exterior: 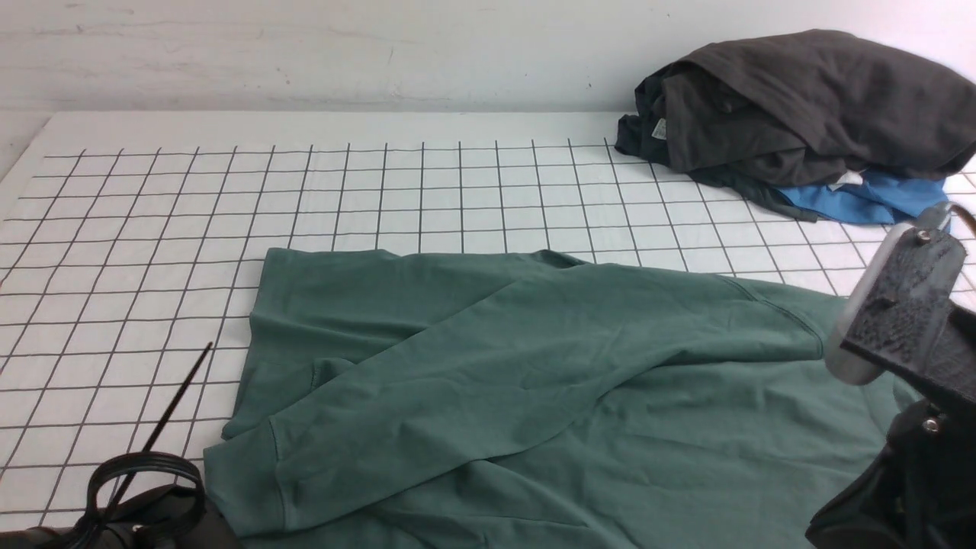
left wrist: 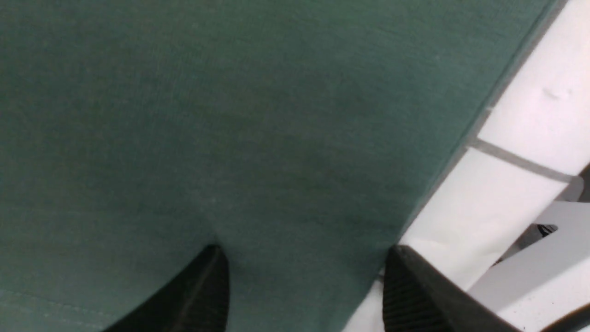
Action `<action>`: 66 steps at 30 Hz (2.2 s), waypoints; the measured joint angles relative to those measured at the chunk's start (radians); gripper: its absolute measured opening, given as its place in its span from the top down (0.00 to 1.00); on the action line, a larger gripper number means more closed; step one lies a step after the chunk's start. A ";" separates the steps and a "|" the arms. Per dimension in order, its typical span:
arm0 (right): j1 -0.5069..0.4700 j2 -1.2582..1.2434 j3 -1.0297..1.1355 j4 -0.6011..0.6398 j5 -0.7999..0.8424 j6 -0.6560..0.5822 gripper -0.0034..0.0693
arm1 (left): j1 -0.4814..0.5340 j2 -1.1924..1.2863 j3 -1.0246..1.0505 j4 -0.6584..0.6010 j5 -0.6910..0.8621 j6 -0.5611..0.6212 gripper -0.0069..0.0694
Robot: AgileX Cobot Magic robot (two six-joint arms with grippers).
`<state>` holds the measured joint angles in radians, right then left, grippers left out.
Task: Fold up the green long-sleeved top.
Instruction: Use both arms simultaneously to clamp the lower edge of the clothing fabric
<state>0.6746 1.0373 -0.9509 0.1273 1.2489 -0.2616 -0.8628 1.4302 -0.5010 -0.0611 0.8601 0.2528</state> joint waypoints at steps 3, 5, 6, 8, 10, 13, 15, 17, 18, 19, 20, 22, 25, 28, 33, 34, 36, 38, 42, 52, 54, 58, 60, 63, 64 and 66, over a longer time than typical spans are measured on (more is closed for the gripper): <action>0.000 0.000 0.000 0.000 0.000 -0.001 0.97 | 0.000 0.003 -0.002 0.007 0.001 -0.013 0.37; 0.000 0.000 0.000 0.000 0.000 -0.001 0.97 | 0.000 0.005 -0.002 0.018 0.000 -0.041 0.40; 0.000 0.000 0.000 0.000 0.000 -0.001 0.97 | 0.000 0.005 -0.002 0.021 0.000 -0.044 0.41; 0.000 0.000 0.000 0.000 0.000 -0.001 0.97 | 0.000 0.006 -0.005 0.037 -0.003 -0.090 0.50; 0.000 0.000 0.000 0.000 0.000 -0.001 0.97 | 0.000 0.006 -0.005 0.041 -0.003 -0.116 0.58; 0.000 0.000 0.000 0.000 0.000 -0.002 0.97 | 0.000 0.006 -0.006 0.040 -0.007 -0.132 0.71; 0.000 0.000 0.000 0.000 0.000 -0.002 0.97 | 0.000 0.006 -0.006 0.039 -0.007 -0.135 0.76; 0.000 0.000 0.000 -0.001 0.000 -0.002 0.97 | 0.000 0.006 -0.006 0.038 -0.007 -0.138 0.82; 0.000 0.000 0.000 -0.001 0.000 -0.002 0.97 | 0.000 0.006 -0.006 0.038 -0.007 -0.138 0.85; 0.000 0.000 0.000 -0.001 0.000 -0.002 0.97 | 0.000 0.006 -0.006 0.038 -0.007 -0.138 0.86; 0.000 0.000 0.000 -0.003 0.000 -0.002 0.97 | 0.000 0.006 -0.006 0.038 -0.007 -0.138 0.88; 0.000 0.000 0.000 -0.004 0.000 -0.002 0.97 | 0.000 0.006 -0.007 0.036 -0.003 -0.139 0.89; 0.000 0.000 0.000 -0.004 0.000 -0.002 0.97 | 0.000 0.011 -0.017 0.036 0.010 -0.140 0.89; 0.000 0.000 0.000 -0.004 0.000 -0.002 0.97 | 0.000 0.020 -0.036 0.038 0.032 -0.142 0.83; 0.000 0.000 0.000 -0.004 0.000 -0.002 0.97 | 0.000 0.025 -0.058 0.054 0.037 -0.143 0.68; 0.000 0.000 0.000 -0.004 0.000 -0.002 0.97 | 0.000 0.025 -0.059 0.061 0.030 -0.143 0.63; 0.000 0.000 0.000 -0.004 0.000 -0.002 0.97 | 0.000 0.025 -0.059 0.075 0.025 -0.143 0.58; 0.000 0.000 0.000 -0.004 0.000 -0.002 0.97 | 0.000 0.025 -0.059 0.090 0.023 -0.143 0.57; 0.000 0.000 0.000 -0.004 0.000 -0.002 0.97 | 0.000 0.025 -0.059 0.129 0.012 -0.173 0.61; 0.000 0.000 0.000 -0.019 0.000 -0.003 0.97 | 0.000 0.025 -0.087 0.143 0.032 -0.218 0.91; 0.000 0.000 0.000 -0.040 0.000 -0.016 0.97 | 0.000 0.020 -0.116 0.150 0.079 -0.220 0.91; 0.000 0.000 0.000 -0.067 0.000 -0.061 0.96 | 0.000 -0.047 -0.168 0.200 0.186 -0.221 0.91; 0.000 0.000 0.009 -0.071 -0.001 -0.074 0.94 | 0.005 -0.091 -0.177 0.214 0.220 -0.221 0.91; 0.000 0.002 0.058 -0.071 -0.003 -0.098 0.85 | 0.026 -0.153 -0.178 0.217 0.264 -0.211 0.91; 0.000 0.007 0.077 -0.071 -0.003 -0.102 0.81 | 0.034 -0.165 -0.178 0.214 0.271 -0.203 0.91; 0.000 0.025 0.128 -0.071 -0.004 -0.108 0.70 | 0.043 -0.187 -0.176 0.207 0.287 -0.181 0.91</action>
<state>0.6746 1.0623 -0.8231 0.0562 1.2446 -0.3700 -0.8199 1.2428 -0.6767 0.1459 1.1469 0.0720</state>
